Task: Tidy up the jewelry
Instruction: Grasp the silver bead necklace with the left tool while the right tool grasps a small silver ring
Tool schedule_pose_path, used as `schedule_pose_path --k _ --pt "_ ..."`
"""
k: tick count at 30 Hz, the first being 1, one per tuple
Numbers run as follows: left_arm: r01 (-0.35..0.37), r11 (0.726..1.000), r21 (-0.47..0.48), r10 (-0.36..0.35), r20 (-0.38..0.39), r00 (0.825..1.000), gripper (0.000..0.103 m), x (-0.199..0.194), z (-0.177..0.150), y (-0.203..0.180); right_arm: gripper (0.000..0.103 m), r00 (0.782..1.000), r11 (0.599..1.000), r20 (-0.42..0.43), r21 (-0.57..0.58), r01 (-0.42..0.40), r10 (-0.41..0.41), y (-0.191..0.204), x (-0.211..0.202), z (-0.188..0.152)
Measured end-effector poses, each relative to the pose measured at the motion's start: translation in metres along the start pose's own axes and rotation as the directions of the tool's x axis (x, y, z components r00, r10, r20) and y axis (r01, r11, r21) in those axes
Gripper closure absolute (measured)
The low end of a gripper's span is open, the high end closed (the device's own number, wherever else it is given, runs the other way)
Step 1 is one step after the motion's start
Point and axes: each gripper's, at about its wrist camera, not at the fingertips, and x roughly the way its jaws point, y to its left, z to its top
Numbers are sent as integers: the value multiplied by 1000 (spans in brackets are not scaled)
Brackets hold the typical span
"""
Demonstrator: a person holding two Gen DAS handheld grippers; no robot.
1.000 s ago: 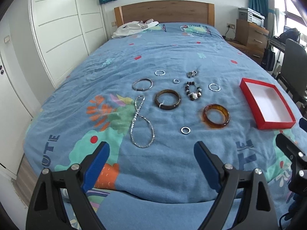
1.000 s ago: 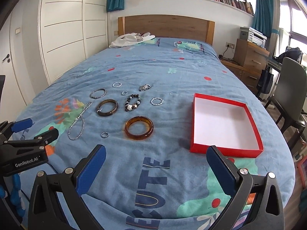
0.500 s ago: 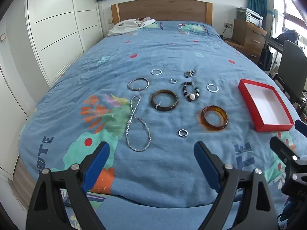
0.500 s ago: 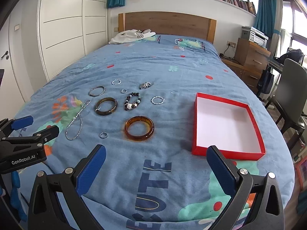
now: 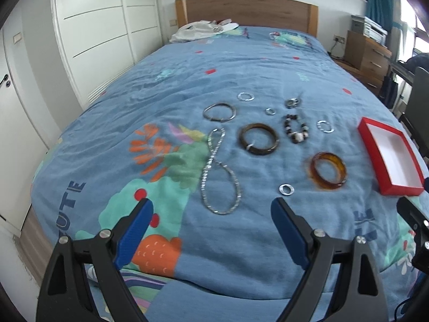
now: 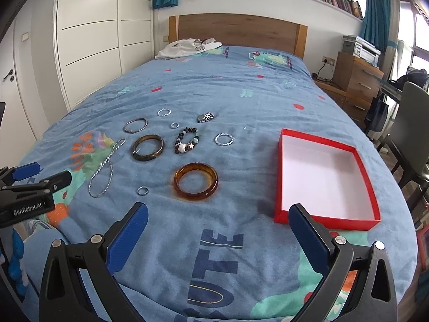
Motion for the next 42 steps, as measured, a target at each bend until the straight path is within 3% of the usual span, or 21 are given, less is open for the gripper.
schedule_pose_path --k 4,9,19,25,33,42 --pt "-8 1000 -18 8 -27 1000 14 13 0 8 3 999 1000 -18 -2 -29 29 3 11 -2" --pt "-12 1000 -23 11 -37 999 14 22 -3 13 24 996 997 -45 -2 -73 73 9 24 -5" --pt "18 999 -47 -21 -70 997 14 51 11 23 31 983 986 -90 -29 -166 163 30 48 -13" --pt "55 998 -29 -58 -91 994 14 82 28 17 41 962 968 -123 -41 -249 243 46 69 -10" --pt "83 996 -24 -85 -153 984 14 135 38 13 54 918 929 -192 -67 -364 346 74 111 -2" --pt "125 990 -67 -137 -207 969 15 168 33 23 58 900 919 -232 -54 -391 369 83 147 1"
